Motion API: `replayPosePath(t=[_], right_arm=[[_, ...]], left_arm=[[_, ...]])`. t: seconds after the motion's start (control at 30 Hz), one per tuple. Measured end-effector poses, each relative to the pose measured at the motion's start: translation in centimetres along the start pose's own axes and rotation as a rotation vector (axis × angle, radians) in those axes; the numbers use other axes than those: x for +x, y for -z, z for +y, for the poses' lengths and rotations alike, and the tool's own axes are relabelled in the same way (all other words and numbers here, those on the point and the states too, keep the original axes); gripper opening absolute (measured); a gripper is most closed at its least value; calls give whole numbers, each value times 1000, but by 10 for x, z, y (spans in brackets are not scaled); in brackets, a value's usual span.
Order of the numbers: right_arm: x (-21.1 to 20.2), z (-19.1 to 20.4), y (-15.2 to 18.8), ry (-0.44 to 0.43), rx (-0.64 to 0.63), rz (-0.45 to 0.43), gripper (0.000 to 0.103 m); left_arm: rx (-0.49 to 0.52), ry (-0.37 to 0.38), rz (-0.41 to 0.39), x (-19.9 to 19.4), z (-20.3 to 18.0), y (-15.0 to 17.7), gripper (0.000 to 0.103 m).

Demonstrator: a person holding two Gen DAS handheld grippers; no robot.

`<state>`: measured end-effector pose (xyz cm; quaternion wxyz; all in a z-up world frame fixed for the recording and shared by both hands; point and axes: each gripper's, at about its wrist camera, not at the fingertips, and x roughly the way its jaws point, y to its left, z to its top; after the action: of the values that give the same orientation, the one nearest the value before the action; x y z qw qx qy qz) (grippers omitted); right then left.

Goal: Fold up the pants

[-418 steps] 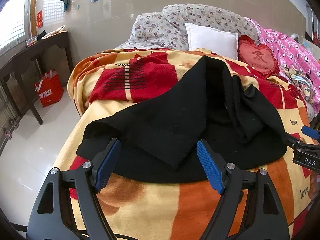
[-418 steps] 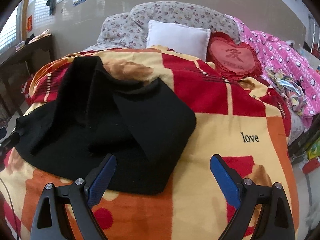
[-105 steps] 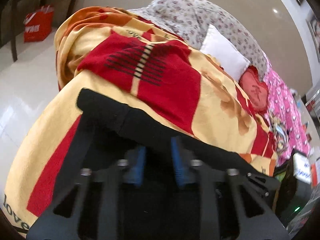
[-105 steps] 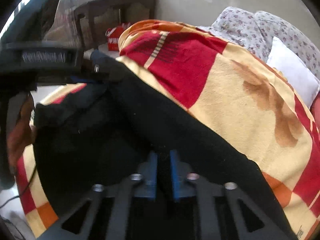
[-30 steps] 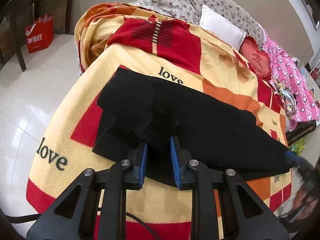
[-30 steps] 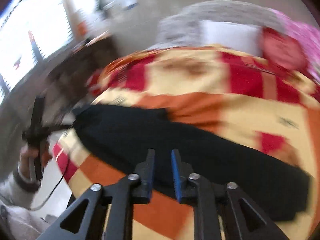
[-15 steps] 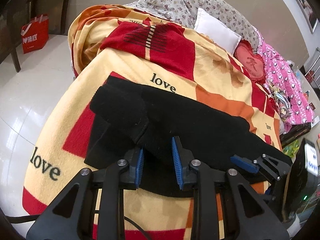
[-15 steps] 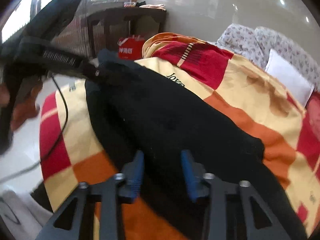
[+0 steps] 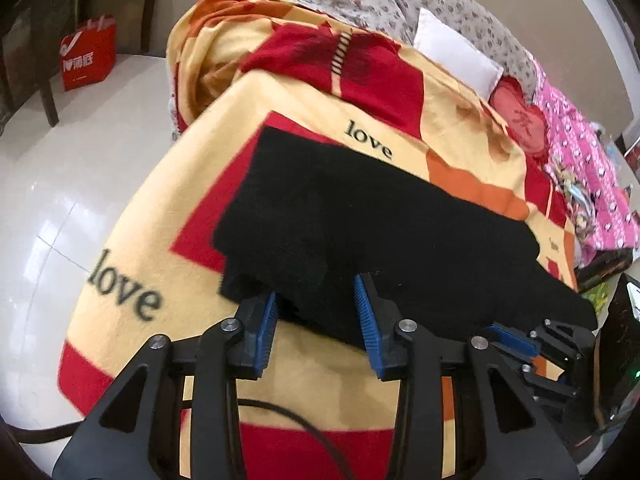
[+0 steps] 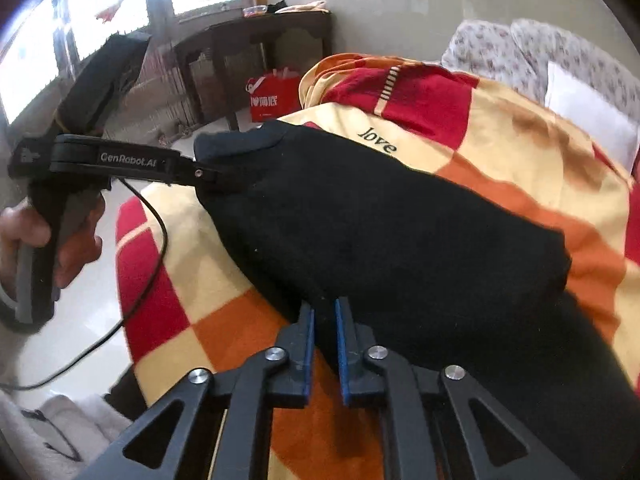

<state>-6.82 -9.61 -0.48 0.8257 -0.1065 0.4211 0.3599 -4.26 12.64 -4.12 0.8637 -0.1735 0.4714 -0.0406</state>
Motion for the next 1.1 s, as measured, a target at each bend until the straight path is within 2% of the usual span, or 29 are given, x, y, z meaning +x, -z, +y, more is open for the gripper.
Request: replayPosePath(t=[0.07,0.17,0.2,0.27,0.4,0.47,0.53,0.67,0.77,0.87,0.97,1.0,1.03,1.1], right_arm=[[-19,-6,-1,-15,10,-17,34],[-52,-36,-4,16,105,-86,39],[-60,-53,-6,54,166,-98,39],[-65,-76,-7,102,236,-124,39],[-44,-98,-14,104,287,-94,39],[-27,-102,-14,169,287,-42,39],[-8,-111,-11,203,308,9,39],[0,-124,-9,215,325,-7,39],[-15,-129,-5,193,349,-27,39],[-46,-134,9,218,387,-63,40],[-78,-148,30,264,448,-96,41],[-85,-151,36,273,457,-103,42],[-87,-154,40,274,463,-98,42],[-85,-159,55,291,482,-33,42]], left_arm=[[28,-50,-17,-13,2,-1,37],[75,-149,-70,-32,1,-4,37],[99,-188,-96,-38,-2,-6,37],[124,-195,-118,-42,-5,-8,37],[148,-120,-136,-36,-26,-13,37],[145,-61,-132,-26,-37,-14,37],[141,-19,-114,-11,-47,-13,41],[149,-9,-42,21,-64,-10,42],[150,-27,-35,30,-72,-10,42],[147,33,-42,25,-87,-15,43],[167,78,-61,23,-105,-19,56],[177,99,-68,24,-115,-20,58],[185,117,-66,25,-124,-21,58],[214,156,-46,32,-144,-22,58]])
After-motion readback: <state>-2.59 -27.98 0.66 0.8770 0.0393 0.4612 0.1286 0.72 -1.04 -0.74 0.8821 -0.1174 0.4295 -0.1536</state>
